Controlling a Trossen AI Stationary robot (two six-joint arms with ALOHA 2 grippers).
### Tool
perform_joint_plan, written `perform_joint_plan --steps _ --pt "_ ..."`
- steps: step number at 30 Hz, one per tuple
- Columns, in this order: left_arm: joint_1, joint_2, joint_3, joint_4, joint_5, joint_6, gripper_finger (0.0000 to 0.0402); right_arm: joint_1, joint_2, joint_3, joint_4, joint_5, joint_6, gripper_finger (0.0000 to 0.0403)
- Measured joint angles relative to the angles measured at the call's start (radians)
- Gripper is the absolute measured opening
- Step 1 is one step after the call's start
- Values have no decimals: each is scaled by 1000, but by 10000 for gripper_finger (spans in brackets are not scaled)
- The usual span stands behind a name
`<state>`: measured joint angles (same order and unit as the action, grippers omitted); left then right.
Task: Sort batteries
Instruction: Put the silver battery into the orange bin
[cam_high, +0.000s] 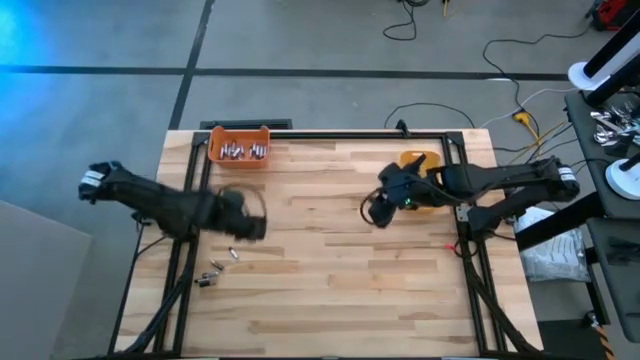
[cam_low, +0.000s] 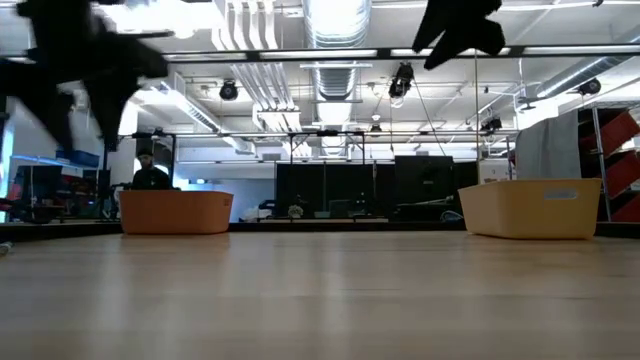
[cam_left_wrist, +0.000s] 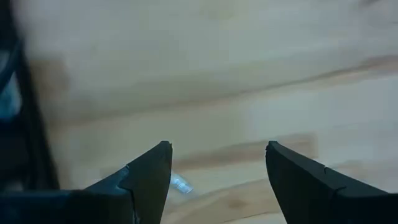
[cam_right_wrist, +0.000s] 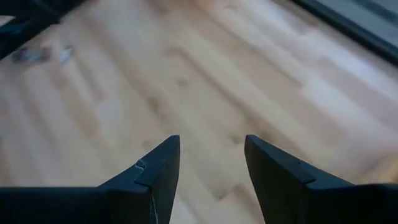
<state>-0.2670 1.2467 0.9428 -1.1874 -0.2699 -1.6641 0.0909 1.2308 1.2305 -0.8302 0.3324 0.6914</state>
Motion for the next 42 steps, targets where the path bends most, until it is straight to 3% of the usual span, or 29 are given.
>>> perform_joint_plan --steps 7,14,22,25,34,42 --pt "-225 23 -175 14 27 -470 236 220 3 7 7 -18 202 186" --pt "-241 30 -256 70 45 -559 236 392 36 7 13 32 361 185" --pt "-231 103 -376 407 43 -645 233 522 68 4 12 105 482 172" --pt "-231 150 -366 411 63 -656 232 538 73 4 0 114 487 171" --pt "-234 289 -184 322 164 -597 232 535 65 3 -91 117 459 182" --pt "-225 448 -103 300 149 -597 232 530 63 3 -165 117 448 182"
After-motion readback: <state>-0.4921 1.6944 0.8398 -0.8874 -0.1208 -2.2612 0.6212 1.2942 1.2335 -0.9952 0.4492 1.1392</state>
